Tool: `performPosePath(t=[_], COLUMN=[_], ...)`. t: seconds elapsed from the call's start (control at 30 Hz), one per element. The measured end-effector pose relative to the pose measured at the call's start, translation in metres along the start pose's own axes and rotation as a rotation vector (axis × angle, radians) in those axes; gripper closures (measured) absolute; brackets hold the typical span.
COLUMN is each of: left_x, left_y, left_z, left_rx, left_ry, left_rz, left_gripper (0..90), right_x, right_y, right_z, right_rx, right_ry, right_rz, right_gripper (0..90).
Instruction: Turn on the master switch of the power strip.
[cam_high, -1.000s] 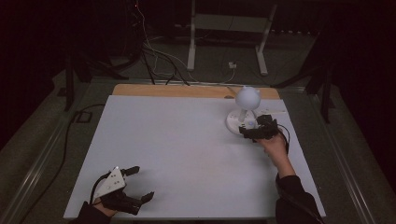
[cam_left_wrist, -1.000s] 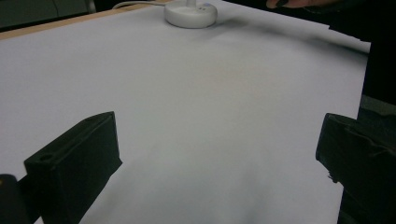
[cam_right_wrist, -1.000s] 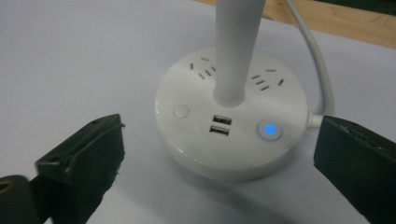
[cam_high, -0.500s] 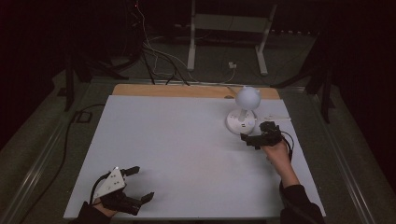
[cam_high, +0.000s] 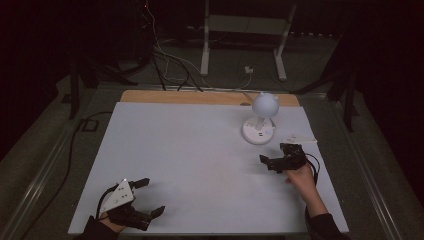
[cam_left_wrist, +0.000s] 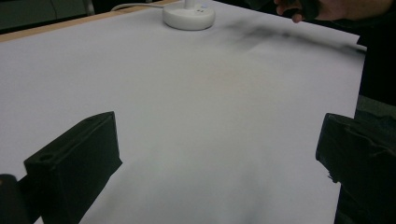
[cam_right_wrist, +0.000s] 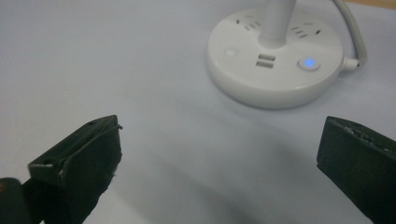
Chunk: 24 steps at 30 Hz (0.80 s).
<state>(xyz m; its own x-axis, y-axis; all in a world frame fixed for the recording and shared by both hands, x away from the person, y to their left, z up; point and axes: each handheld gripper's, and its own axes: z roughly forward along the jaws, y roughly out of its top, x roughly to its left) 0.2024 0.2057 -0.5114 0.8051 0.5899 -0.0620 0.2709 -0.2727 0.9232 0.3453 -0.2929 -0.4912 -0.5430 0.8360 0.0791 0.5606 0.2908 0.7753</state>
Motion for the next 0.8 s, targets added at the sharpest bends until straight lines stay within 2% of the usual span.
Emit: performPosePath(t=[0.33,0.47,0.6,0.8], left_x=[0.0,0.0,-0.001,-0.001], left_y=[0.0,0.0,0.0,0.0], left_z=[0.0,0.0,0.0,0.0], left_rx=[0.0,-0.002,-0.001,0.0], left_ry=[-0.001,0.0,0.0,-0.002], left_rz=[0.002,0.004,0.006,0.007], left_gripper=[0.2,0.2,0.2,0.2], right_x=[0.021,0.03,0.036,0.043], right_y=[-0.023,-0.034,-0.045,-0.057], right_z=[-0.015,-0.019,-0.022,-0.029], right_rx=[0.015,0.014,0.023,0.053], right_ry=[0.052,0.047,0.054,0.044], right_rz=[-0.059,-0.089,-0.088,-0.132], right_gripper=[0.0,0.0,0.0,0.0])
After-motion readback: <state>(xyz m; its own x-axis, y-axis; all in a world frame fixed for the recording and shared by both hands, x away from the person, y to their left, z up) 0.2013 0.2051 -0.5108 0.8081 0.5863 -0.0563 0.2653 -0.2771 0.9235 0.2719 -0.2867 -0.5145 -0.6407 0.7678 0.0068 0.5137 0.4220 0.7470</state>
